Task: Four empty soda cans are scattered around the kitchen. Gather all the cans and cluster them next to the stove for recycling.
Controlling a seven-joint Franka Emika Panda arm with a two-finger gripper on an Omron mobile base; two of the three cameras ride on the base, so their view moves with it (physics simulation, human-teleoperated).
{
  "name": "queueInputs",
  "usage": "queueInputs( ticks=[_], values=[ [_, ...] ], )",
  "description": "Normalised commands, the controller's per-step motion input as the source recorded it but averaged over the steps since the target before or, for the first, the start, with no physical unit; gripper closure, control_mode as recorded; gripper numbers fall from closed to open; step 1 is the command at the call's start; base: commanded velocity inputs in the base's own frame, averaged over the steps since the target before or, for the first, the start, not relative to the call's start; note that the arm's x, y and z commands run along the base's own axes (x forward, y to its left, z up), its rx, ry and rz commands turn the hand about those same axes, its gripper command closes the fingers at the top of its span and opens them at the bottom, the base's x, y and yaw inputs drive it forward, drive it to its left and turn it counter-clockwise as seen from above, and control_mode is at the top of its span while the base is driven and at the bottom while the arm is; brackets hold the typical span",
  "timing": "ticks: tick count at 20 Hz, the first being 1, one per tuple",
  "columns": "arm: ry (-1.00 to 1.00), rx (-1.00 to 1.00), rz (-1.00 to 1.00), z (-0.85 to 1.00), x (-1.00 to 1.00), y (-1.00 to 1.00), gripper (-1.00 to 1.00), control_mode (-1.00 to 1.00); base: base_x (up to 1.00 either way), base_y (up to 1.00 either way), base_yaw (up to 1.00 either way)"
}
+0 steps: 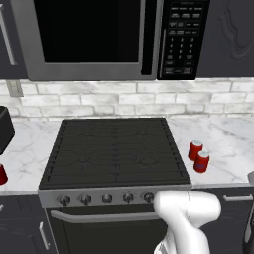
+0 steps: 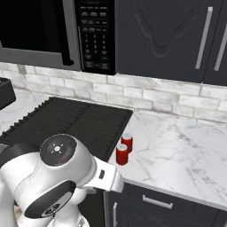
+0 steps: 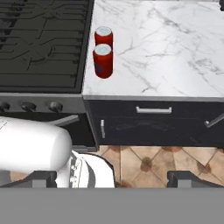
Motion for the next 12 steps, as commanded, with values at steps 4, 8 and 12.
queueInputs(
  ticks=[4,8,12],
  values=[
    [0.0,0.0,0.0,0.0,-0.42,0.0,-1.0,-1.0,0.0,0.0,0.0],
    [0.0,0.0,0.0,0.0,-0.23,0.0,-1.0,1.0,-0.25,0.0,0.0],
    [0.0,0.0,0.0,0.0,0.0,0.0,-1.0,1.0,-0.54,0.14,-0.01]
  ],
)
